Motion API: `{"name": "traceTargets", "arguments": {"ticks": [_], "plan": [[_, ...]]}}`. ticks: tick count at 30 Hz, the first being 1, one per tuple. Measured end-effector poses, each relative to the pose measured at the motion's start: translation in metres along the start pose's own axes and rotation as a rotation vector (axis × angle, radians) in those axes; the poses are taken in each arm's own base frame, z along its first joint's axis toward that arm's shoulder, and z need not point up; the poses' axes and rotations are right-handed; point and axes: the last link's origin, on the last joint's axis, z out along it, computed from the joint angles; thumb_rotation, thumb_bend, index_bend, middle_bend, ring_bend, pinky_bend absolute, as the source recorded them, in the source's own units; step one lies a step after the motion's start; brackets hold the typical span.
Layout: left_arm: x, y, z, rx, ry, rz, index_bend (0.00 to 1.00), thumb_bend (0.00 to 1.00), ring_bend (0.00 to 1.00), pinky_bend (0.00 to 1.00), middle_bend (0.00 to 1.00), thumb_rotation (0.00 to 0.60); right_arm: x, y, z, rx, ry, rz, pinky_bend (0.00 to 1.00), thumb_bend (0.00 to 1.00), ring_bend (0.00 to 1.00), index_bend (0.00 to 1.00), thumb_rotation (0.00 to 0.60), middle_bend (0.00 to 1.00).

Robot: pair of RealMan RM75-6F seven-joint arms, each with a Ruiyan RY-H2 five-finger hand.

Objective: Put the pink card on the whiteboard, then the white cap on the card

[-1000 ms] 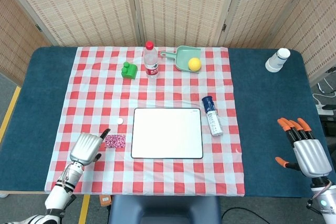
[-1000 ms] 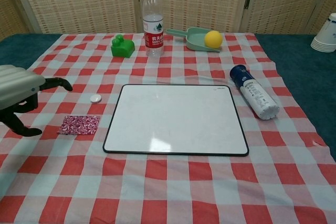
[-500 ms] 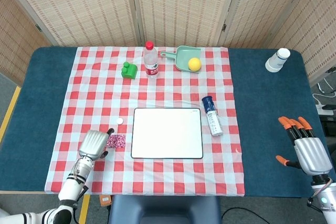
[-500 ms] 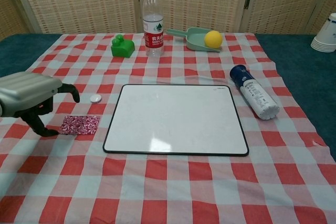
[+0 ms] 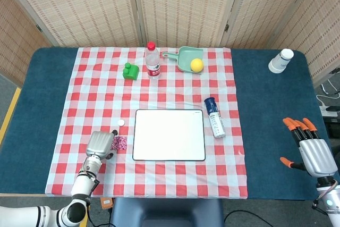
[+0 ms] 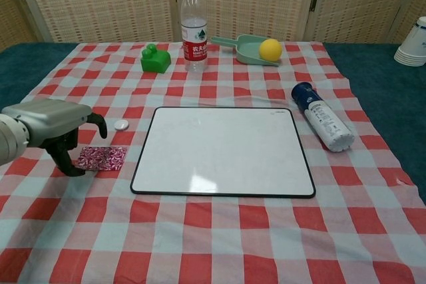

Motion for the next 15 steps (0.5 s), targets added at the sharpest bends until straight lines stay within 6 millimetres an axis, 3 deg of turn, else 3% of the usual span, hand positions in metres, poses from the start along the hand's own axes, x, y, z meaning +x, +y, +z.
{"name": "traceTargets", "arguments": {"ticks": [15], "plan": [[0.0, 0.012, 0.006, 0.011, -0.037, -0.028, 0.29, 0.25, 1.0, 1.0, 1.0, 0.6, 0.0, 0.002, 0.002, -0.011, 0.005, -0.008, 0.0, 0.0, 0.0, 0.0, 0.6, 0.1]]}}
